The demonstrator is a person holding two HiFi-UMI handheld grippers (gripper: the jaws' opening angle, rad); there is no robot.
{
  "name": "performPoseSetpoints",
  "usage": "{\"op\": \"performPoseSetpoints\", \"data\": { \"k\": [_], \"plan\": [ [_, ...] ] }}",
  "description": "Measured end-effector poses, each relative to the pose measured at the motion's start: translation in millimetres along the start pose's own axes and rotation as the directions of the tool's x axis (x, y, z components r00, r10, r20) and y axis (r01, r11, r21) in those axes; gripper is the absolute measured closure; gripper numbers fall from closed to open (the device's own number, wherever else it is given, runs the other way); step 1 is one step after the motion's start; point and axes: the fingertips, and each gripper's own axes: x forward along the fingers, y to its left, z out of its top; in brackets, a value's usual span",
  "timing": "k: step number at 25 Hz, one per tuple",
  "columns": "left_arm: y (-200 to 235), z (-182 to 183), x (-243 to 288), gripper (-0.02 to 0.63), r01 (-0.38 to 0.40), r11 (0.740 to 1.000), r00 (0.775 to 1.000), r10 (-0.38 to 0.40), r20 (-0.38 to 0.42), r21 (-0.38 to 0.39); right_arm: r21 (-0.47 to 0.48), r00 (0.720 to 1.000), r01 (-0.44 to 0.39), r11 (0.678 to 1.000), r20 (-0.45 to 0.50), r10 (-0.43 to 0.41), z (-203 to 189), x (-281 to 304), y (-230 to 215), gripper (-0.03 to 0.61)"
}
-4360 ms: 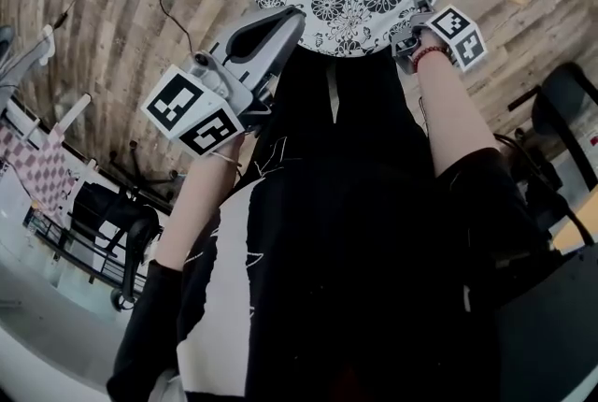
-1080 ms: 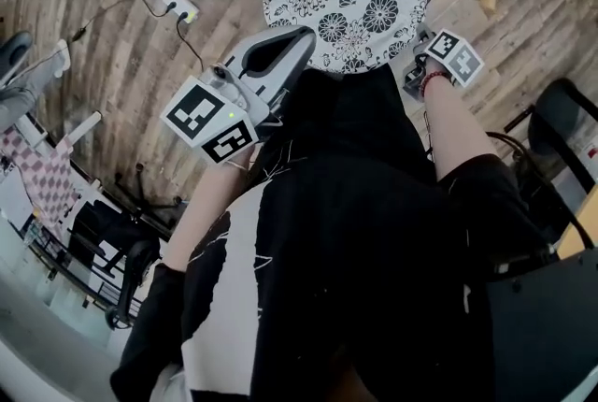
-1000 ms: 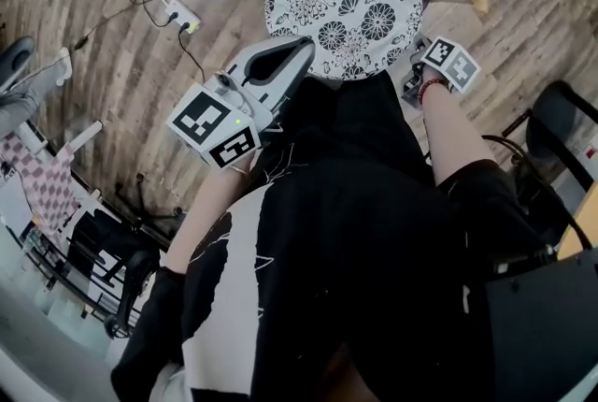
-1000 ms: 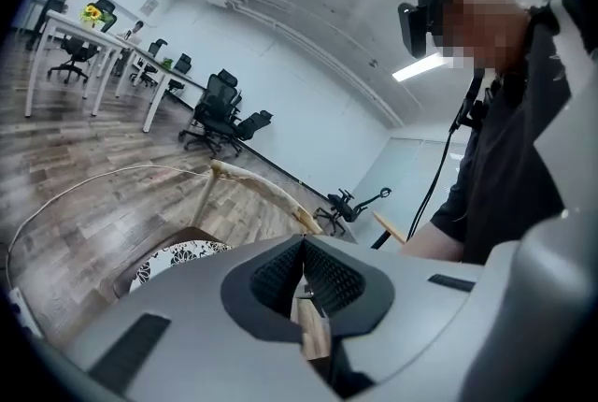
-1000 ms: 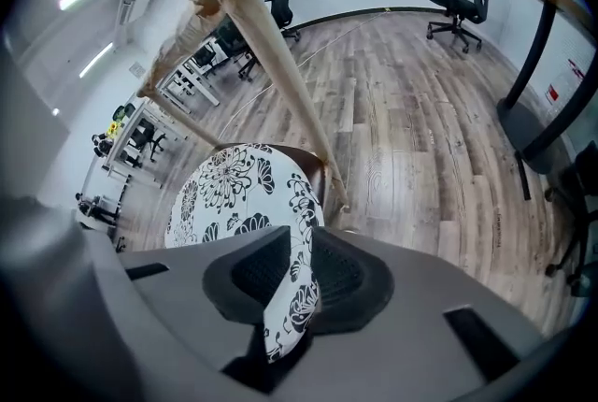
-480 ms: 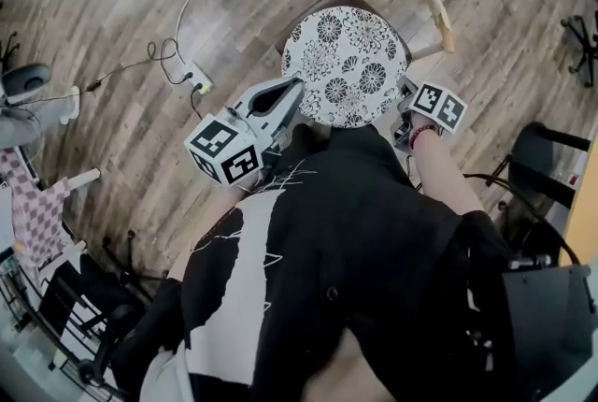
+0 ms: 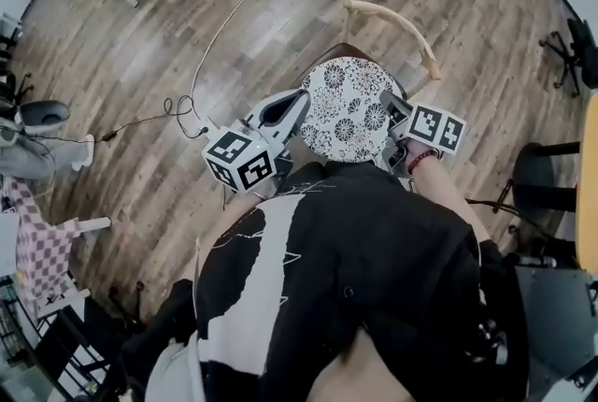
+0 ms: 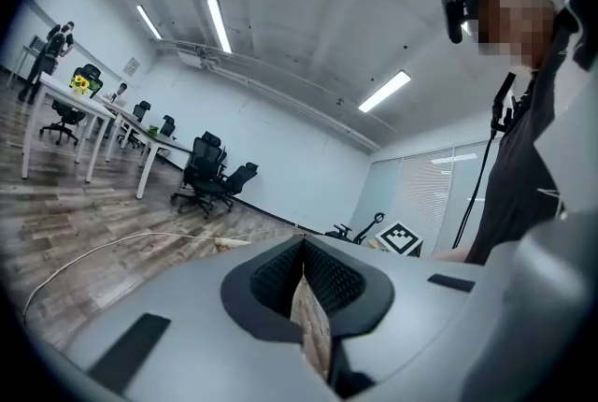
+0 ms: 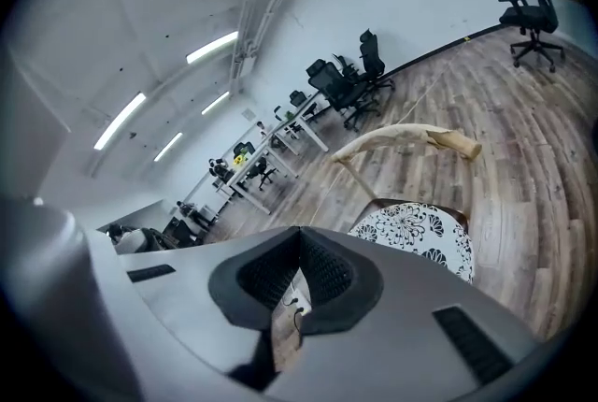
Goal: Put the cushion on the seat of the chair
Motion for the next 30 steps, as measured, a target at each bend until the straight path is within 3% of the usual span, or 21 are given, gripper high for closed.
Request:
{"op": "performPoseSetpoints", "data": {
  "k": [10,15,30],
  "plan": [
    [-24.7,17.1,-22.7,0.603,0.026,0.999,0.998,-0.028,0.049,0.040,-0.063,0.990,-0.121,0.991,0.063,0.125,-0.2,-41.8,65.8,0.563],
    [-30.4,14.3,-26.4,0.603,0.034,0.998,0.999,-0.036,0.037,0.046,-0.118,0.992,-0.104,0.988,0.061,0.112,-5.1,-48.0,71.7,0.563],
    [-36.3,8.3,-38.9,0.603,0.031,0.999,0.999,-0.032,0.035,0.041,-0.144,0.994,-0.088,0.986,0.053,0.096,-18.9,-58.6,72.8,0.563]
  ]
}}
